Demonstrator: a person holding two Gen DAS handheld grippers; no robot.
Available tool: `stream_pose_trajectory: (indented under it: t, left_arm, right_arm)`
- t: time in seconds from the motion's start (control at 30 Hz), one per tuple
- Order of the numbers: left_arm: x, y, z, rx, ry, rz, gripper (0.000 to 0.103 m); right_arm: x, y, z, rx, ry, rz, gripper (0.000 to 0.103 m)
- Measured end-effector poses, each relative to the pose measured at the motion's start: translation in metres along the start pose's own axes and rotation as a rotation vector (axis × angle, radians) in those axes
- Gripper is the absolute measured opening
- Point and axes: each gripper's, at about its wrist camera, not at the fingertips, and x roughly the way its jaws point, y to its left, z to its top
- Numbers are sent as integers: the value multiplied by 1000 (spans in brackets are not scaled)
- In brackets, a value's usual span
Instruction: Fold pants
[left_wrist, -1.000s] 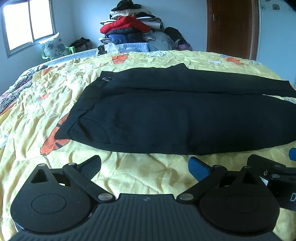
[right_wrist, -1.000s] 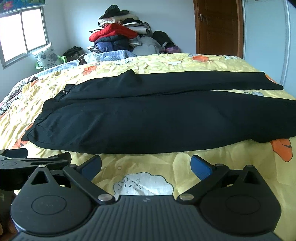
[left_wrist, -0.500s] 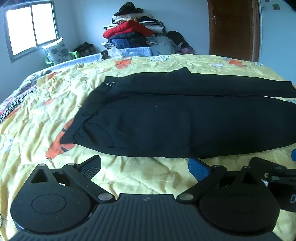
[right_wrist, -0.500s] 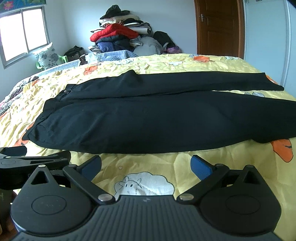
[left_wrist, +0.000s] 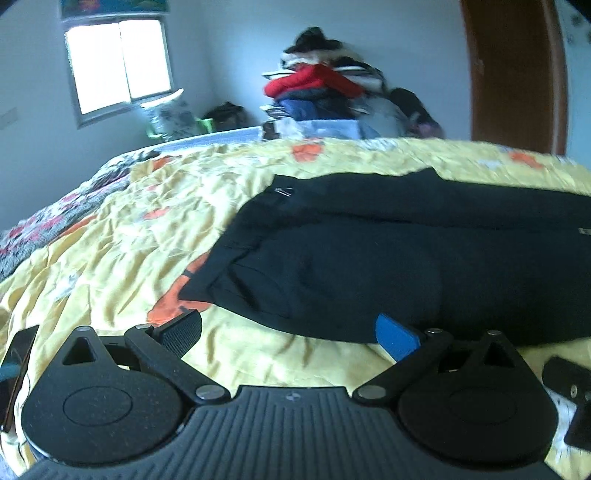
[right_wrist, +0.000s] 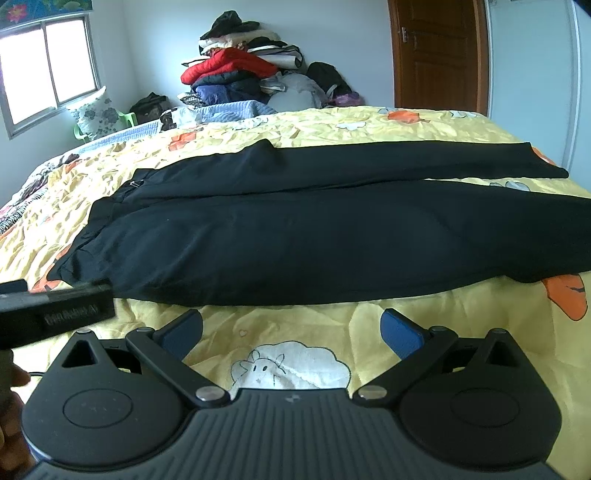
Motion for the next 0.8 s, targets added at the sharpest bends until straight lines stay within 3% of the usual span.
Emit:
stream_pose_trajectory:
  t: [0.27, 0.8]
  left_arm:
    - [1, 9, 3, -60, 8, 10, 102]
    - [0, 6, -1, -44, 15, -20, 102]
  right_arm:
    - [1, 0, 0, 0, 1, 3, 103]
    - [2, 1, 0, -3, 8, -7, 103]
